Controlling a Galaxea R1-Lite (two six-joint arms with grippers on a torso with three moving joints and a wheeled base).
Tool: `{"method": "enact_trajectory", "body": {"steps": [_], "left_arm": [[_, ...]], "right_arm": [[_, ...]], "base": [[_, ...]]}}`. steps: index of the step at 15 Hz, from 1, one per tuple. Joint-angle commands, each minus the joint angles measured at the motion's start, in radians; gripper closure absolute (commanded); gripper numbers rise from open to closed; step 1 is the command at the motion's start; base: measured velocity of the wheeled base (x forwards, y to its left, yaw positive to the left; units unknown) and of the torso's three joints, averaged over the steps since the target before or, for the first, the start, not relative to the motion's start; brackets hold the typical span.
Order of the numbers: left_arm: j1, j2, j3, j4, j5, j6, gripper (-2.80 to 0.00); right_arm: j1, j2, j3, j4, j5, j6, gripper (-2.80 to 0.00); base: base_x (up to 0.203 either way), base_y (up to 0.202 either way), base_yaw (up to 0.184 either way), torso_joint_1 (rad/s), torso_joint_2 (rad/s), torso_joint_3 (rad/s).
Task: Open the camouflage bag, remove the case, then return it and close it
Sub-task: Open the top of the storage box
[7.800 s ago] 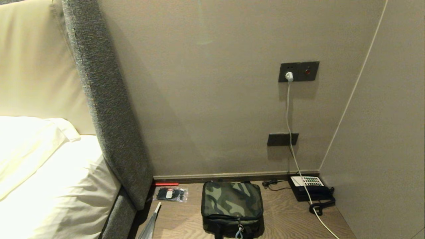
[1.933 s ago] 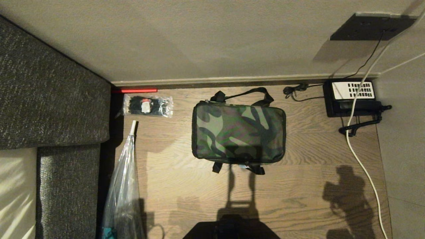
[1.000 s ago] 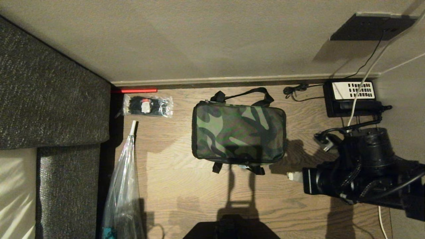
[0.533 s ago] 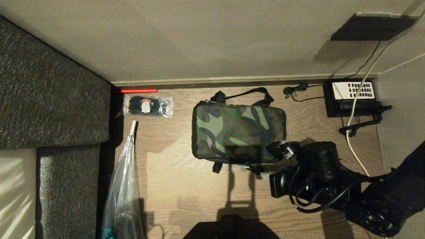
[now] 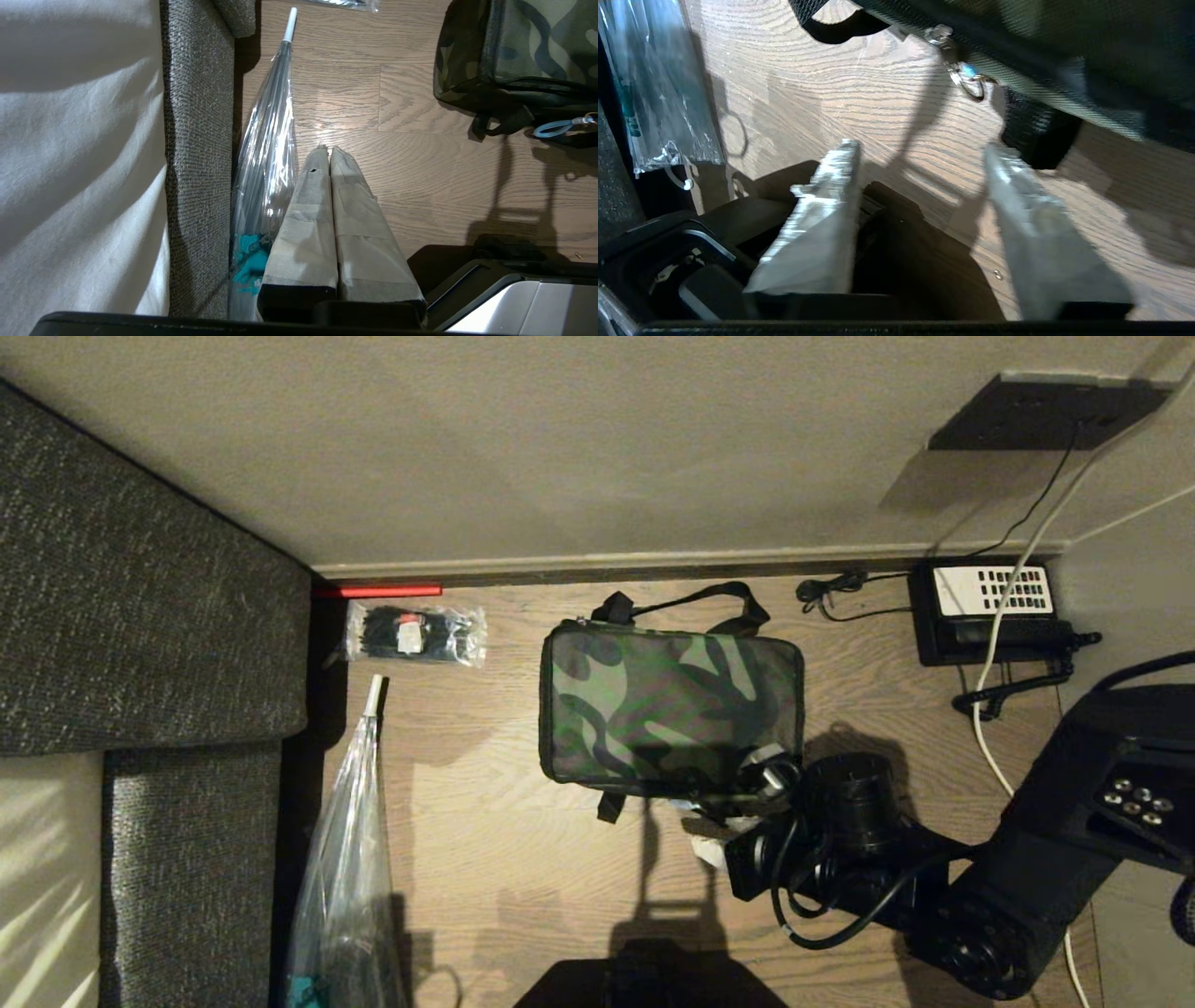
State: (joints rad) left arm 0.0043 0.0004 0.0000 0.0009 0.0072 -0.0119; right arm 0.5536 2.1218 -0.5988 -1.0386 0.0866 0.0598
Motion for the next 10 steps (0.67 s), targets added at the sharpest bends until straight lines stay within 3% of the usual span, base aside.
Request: {"method": "enact_trajectory", "body": {"steps": [1, 4, 10], "left_arm": [[0.000, -0.002, 0.003, 0.001, 0.000, 0.000, 0.00], [0.000, -0.002, 0.003, 0.001, 0.000, 0.000, 0.00], [0.000, -0.002, 0.003, 0.000, 0.000, 0.000, 0.00]], "right_arm": [[0.000, 0.029, -0.006, -0.002, -0.001, 0.008, -2.80], [0.010, 0.050, -0.012, -0.021, -0.001, 0.091, -2.80], [0.013, 0.119, -0.045, -0.178, 0.008, 0.093, -2.80]], "base": [[0.000, 0.000, 0.000, 0.000, 0.00, 0.000], [0.000, 0.000, 0.000, 0.000, 0.00, 0.000], [0.000, 0.000, 0.000, 0.000, 0.00, 0.000]]}}
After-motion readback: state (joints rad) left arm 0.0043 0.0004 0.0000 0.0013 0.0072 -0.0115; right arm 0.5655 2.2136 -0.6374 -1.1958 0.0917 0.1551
